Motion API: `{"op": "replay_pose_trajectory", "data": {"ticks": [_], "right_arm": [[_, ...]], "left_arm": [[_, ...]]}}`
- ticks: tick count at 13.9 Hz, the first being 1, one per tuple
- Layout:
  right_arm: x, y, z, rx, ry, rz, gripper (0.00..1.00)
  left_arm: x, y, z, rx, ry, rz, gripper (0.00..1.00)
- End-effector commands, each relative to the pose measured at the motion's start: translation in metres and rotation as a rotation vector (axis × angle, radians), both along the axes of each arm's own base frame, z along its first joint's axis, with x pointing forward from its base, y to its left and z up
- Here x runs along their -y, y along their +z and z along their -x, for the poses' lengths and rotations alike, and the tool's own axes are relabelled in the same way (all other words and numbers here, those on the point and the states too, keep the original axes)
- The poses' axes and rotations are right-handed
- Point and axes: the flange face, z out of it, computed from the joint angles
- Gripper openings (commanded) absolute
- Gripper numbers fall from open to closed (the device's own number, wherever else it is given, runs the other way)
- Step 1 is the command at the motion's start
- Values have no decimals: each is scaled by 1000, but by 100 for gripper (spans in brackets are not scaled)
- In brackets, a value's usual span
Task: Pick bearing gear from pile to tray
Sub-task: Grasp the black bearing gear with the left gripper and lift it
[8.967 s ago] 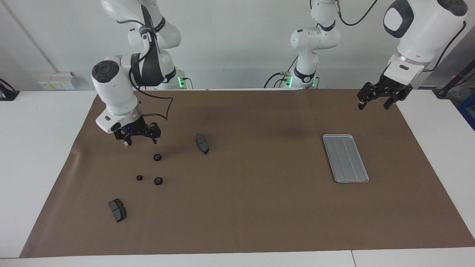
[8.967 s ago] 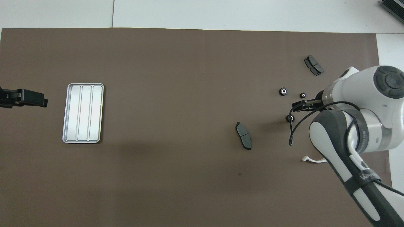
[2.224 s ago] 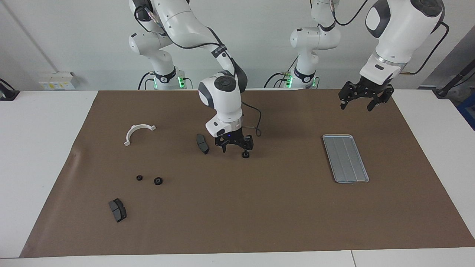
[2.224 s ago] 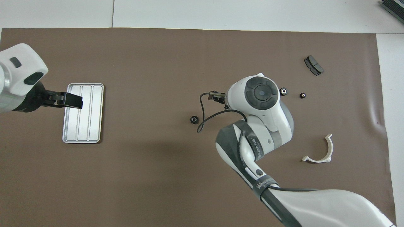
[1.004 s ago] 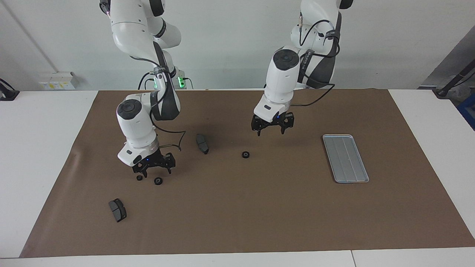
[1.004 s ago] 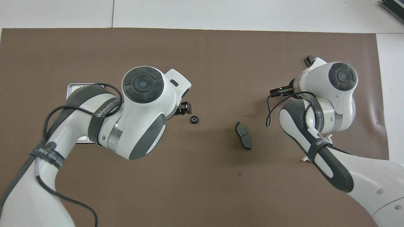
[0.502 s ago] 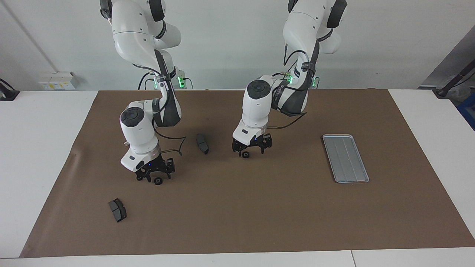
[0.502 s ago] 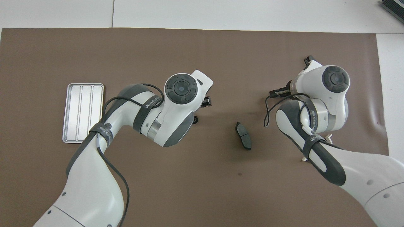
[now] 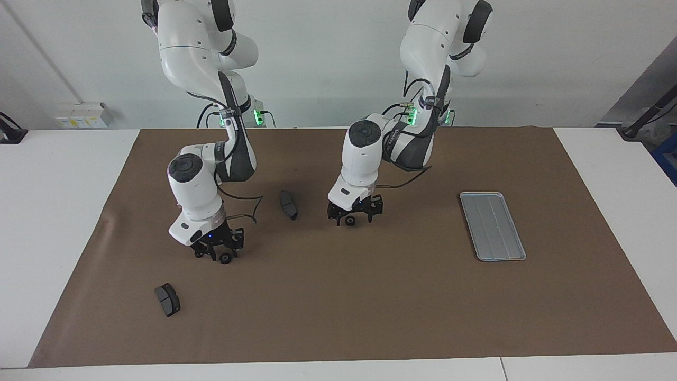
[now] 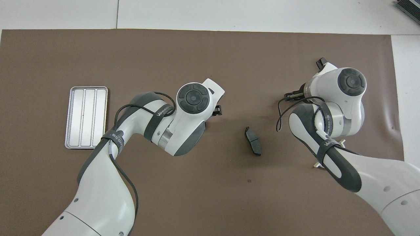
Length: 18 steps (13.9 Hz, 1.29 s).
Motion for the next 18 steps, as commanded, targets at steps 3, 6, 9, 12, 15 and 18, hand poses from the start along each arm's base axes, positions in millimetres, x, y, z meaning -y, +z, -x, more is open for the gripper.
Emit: {"op": "replay_pose_trajectory", "data": {"ticks": [3, 6, 9, 12, 15, 18], "right_arm": [[4, -3, -1, 11, 11, -6, 53], [2, -3, -1, 11, 8, -8, 12], [1, -3, 0, 8, -5, -11, 0], [0, 1, -2, 6, -6, -11, 0], [-1, 16, -2, 17, -23, -15, 0], [-2, 26, -3, 18, -44, -20, 0]], "left_arm": [[3, -24, 23, 10, -10, 6, 100], [0, -28, 27, 11, -5, 7, 100], [4, -31, 33, 6, -6, 4, 92], [5, -34, 36, 1, -7, 0, 70], [4, -34, 36, 0, -6, -1, 59], [3, -35, 35, -1, -5, -2, 50]]}}
